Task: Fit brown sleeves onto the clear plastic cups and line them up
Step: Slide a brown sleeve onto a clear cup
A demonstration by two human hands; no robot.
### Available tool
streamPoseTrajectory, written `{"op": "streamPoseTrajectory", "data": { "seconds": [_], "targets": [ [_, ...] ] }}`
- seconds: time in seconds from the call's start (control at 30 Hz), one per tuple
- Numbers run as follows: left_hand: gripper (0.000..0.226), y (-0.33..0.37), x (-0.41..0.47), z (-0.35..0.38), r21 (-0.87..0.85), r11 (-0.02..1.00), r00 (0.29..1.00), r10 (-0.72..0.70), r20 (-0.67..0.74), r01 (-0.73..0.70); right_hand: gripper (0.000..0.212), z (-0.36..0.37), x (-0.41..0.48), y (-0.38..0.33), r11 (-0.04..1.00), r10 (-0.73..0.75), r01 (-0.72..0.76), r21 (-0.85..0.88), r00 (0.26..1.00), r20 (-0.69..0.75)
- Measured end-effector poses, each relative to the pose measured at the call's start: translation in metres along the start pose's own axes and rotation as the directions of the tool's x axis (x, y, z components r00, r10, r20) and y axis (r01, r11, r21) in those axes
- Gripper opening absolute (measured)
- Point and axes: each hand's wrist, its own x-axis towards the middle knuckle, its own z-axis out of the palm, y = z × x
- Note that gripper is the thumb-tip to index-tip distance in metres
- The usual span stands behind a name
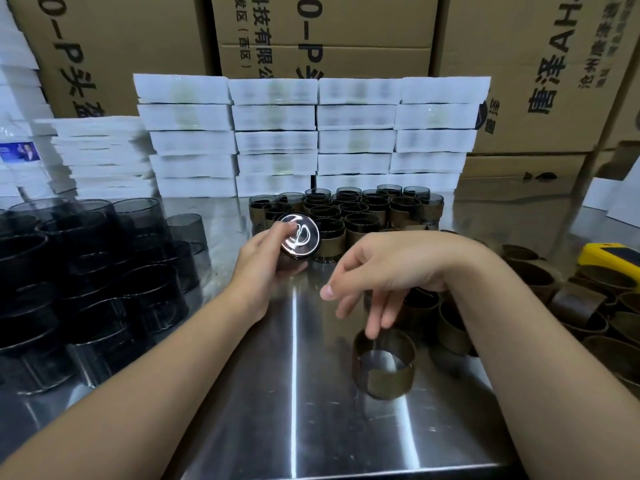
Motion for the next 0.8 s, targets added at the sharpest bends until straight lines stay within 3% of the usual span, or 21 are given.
{"op": "streamPoseTrajectory", "data": {
  "seconds": [0.13,0.23,0.5,0.8],
  "targets": [
    [0.017,0.001,0.001,0.0,-0.082,0.996,0.999,-0.033,0.013,0.034,0.031,0.003,0.011,0.003,0.992,-0.051,0.022,-0.124,0.97,-0.238],
    [0.029,0.002,0.003,0.0,-0.103,0.994,0.998,-0.045,0.033,0.048,0.029,0.006,0.015,0.003,0.996,-0.064,0.045,-0.08,0.966,-0.251],
    [0.024,0.004,0.007,-0.007,-0.233,0.963,0.991,-0.135,0.021,0.136,0.043,0.018,0.026,0.005,0.968,-0.094,0.016,-0.252,0.949,-0.301],
    [0.022,0.002,0.008,-0.01,-0.247,0.962,0.993,-0.112,0.027,0.115,0.041,0.039,0.047,0.011,0.922,-0.288,0.099,-0.374,0.822,-0.491]
  ]
}}
